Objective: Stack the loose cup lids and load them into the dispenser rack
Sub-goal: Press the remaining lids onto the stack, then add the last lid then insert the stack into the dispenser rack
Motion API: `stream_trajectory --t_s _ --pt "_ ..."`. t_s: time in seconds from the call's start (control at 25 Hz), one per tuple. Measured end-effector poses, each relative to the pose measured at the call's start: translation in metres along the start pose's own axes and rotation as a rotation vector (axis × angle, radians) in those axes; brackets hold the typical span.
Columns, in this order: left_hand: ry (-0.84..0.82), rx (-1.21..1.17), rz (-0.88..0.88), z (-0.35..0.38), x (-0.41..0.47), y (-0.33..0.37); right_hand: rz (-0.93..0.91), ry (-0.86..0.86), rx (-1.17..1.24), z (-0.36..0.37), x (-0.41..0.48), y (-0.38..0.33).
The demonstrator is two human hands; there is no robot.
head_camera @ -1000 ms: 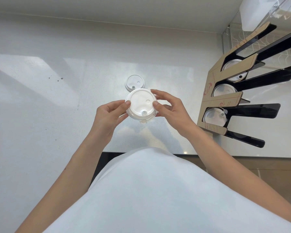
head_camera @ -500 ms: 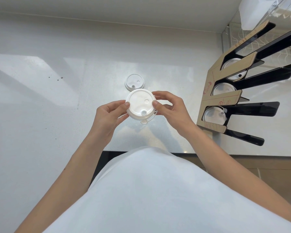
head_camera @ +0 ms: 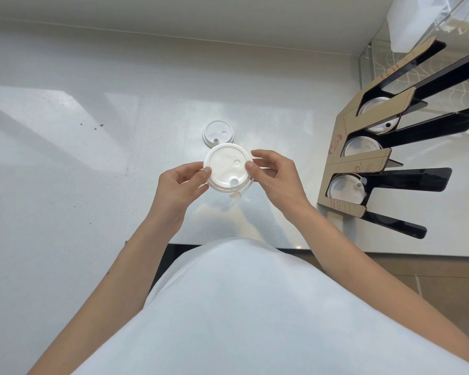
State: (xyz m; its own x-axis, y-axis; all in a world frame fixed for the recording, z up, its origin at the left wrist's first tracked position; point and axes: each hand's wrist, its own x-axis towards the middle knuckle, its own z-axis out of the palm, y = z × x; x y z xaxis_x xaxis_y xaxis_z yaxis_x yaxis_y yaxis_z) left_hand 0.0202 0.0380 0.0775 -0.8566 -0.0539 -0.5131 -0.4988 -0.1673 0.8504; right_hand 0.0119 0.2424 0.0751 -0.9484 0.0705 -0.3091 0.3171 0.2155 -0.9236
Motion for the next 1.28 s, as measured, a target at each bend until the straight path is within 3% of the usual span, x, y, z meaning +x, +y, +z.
stream_trajectory --t_s 0.36,1.0,1.28 --pt "0.045 0.015 0.006 -0.001 0.011 -0.003 -0.047 0.005 -0.046 0.009 0.01 -0.003" --pt "0.124 -0.109 -0.094 -0.033 0.044 0.0 0.076 0.0 -0.193 0.031 0.078 -0.008" --pt "0.144 -0.11 -0.123 -0.048 0.06 0.003 0.055 -0.115 -0.509 0.057 0.133 0.005"
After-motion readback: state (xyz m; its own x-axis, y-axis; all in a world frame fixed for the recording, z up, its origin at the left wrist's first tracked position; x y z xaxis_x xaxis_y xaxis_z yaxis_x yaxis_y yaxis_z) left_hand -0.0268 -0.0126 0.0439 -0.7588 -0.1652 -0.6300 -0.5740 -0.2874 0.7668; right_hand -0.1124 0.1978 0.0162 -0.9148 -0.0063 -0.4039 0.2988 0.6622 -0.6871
